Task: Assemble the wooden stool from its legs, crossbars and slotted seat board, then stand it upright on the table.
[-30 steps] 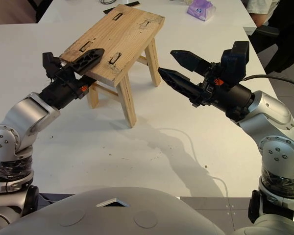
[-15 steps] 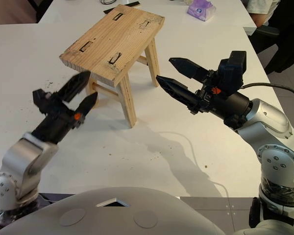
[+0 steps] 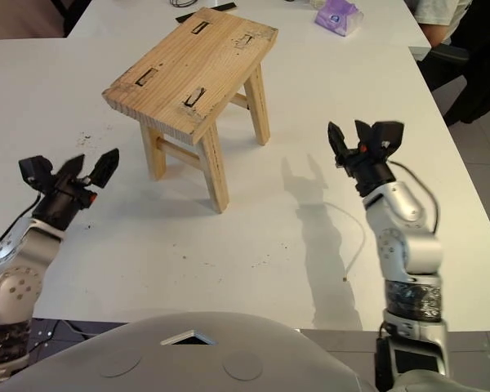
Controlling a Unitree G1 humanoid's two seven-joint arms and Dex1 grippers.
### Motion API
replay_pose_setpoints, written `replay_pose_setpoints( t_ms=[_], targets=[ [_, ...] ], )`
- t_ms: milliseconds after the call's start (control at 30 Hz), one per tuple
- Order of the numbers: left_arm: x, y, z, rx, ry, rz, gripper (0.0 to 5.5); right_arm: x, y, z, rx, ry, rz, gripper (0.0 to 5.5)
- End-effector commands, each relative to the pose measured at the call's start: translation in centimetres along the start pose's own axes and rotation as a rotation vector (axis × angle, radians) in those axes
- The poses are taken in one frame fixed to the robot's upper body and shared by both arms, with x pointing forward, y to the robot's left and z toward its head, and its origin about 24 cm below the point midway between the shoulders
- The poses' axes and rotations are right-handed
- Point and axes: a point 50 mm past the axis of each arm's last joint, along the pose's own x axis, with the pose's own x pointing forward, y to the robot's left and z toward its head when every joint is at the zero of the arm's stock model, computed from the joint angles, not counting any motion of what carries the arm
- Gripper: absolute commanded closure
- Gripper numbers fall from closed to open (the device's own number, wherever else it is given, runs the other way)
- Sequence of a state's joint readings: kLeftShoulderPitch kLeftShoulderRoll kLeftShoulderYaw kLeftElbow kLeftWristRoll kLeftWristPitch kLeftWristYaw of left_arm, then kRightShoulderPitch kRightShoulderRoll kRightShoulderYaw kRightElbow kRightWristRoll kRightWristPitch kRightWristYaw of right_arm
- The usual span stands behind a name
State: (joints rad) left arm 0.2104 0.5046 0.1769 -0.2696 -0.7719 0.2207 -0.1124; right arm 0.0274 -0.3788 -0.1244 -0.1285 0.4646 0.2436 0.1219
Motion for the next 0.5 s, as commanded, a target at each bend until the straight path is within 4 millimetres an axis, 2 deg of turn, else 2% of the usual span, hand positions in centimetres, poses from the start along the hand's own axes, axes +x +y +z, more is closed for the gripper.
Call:
replay_pose_setpoints(
  t_ms=[33, 100, 200, 267, 367, 500],
  targets=[
    [3.3, -0.3, -2.3, 0.206, -0.078, 0.123, 0.12, 1.3, 1.9, -3.4, -0.066, -0.066, -0.114, 2.48],
    [4.1, -0.8, -3.1, 0.218, -0.09, 0.117, 0.12, 1.9, 2.2, -3.6, -0.114, -0.091, -0.103, 2.48],
    [4.1, -0.4, -4.8, 0.197, -0.083, 0.177, 0.12, 3.5, 3.0, -4.3, -0.156, -0.102, -0.044, 2.48],
    [4.4, -0.9, -5.9, 0.197, -0.06, 0.165, 0.12, 3.9, 3.4, -4.7, -0.171, -0.104, -0.011, 2.48],
    [5.1, -1.7, -6.2, 0.201, -0.059, 0.13, 0.12, 4.1, 3.4, -5.2, -0.177, -0.094, -0.006, 2.48],
    [5.1, -1.2, -6.9, 0.21, -0.037, 0.152, 0.12, 4.4, 3.1, -5.8, -0.176, -0.079, -0.013, 2.48]
  ],
)
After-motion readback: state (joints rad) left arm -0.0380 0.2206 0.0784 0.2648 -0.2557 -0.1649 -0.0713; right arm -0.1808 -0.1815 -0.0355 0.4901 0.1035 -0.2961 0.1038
